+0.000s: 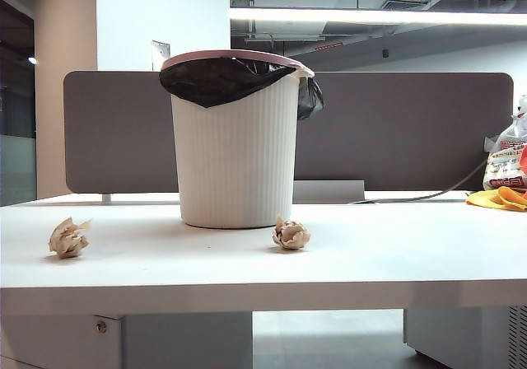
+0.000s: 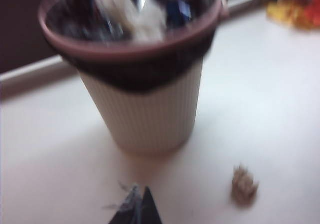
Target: Pick up all the trash on the table and put it in the trash can.
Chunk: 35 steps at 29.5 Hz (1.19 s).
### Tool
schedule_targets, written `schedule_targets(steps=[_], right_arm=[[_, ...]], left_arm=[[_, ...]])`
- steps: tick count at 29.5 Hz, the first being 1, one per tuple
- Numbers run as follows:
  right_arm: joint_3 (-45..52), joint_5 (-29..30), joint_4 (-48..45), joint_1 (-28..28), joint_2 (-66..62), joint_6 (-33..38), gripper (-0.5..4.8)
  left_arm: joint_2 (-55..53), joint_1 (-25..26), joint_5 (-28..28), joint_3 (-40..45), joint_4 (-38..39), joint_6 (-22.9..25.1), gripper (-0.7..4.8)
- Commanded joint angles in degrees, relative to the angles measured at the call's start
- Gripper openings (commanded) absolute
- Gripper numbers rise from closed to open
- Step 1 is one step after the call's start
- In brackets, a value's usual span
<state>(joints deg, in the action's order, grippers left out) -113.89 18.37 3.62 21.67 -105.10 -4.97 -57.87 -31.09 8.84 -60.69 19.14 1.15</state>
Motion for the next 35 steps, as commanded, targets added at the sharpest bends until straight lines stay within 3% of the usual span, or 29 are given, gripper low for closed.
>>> schedule_targets(steps=[1, 8, 20, 21, 22, 24, 25, 26, 35], right_arm=[[-7.63, 0.26, 4.48, 0.48, -5.99, 0.50, -0.07], [-16.94, 1.11, 6.64, 0.90, -16.46, 2.45, -0.07], [-17.09, 4.02, 12.79, 1.25, -20.68, 3.26, 0.00], [-17.16, 4.11, 12.48, 1.25, -20.57, 3.28, 0.27], [-17.40, 4.11, 12.37, 1.25, -20.57, 3.28, 0.96], [-18.36, 4.04, 12.46, 1.25, -20.57, 3.28, 3.32], [-18.75, 4.04, 12.46, 1.25, -20.57, 3.28, 4.24], [-19.26, 4.09, 12.50, 1.44, -20.57, 3.28, 4.79], [-22.45, 4.04, 12.26, 2.54, -20.28, 3.19, 4.79]], left_arm=[[-2.58, 0.09, 0.04, -7.26, 0.52, -0.37, -0.06], [-8.35, 0.13, 0.17, -18.58, 7.87, 0.77, -0.06], [-9.22, 0.22, 0.37, -19.06, 11.67, 1.84, -0.06], [-9.22, 0.24, 0.37, -19.06, 11.72, 1.84, -0.06], [-9.22, 0.26, 0.37, -19.06, 11.76, 1.84, -0.06], [-9.22, 0.24, 0.33, -19.06, 11.82, 1.84, -0.06], [-9.22, 0.24, 0.33, -19.06, 11.96, 1.84, -0.06], [-9.22, 0.24, 0.13, -19.06, 12.13, 1.84, -0.06], [-9.22, 0.24, 1.62, -19.06, 13.55, 1.81, -0.06]])
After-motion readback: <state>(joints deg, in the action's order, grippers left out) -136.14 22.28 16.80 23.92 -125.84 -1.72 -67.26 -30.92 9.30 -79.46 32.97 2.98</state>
